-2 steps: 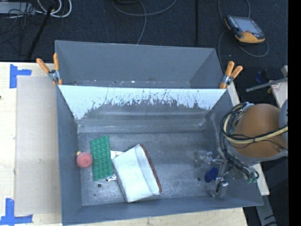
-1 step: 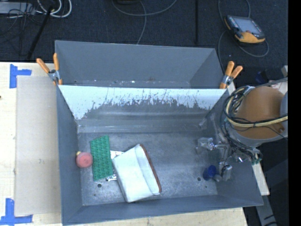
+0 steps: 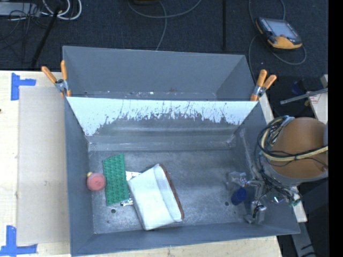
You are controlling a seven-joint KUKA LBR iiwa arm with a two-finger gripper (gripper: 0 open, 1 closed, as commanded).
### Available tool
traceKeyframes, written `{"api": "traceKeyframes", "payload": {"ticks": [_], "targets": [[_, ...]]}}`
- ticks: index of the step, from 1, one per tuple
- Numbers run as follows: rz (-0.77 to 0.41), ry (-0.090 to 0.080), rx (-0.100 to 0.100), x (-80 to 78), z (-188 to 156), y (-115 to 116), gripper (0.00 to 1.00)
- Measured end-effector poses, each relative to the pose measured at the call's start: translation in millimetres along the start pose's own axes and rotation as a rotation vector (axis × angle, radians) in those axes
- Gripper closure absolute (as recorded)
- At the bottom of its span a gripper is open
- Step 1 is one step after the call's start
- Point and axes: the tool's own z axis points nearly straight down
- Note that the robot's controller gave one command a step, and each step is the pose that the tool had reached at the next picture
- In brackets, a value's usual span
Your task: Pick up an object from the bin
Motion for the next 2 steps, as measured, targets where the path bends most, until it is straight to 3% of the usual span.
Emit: {"api": "traceKeyframes", "payload": {"ticks": [1,2], "targets": [[-0.004,-0.004,0.002,-2.1,-0.9,-0.3,1.0],[0.014,-0.012,0.008,-17.6,-162.1,9.9,1.0]]}}
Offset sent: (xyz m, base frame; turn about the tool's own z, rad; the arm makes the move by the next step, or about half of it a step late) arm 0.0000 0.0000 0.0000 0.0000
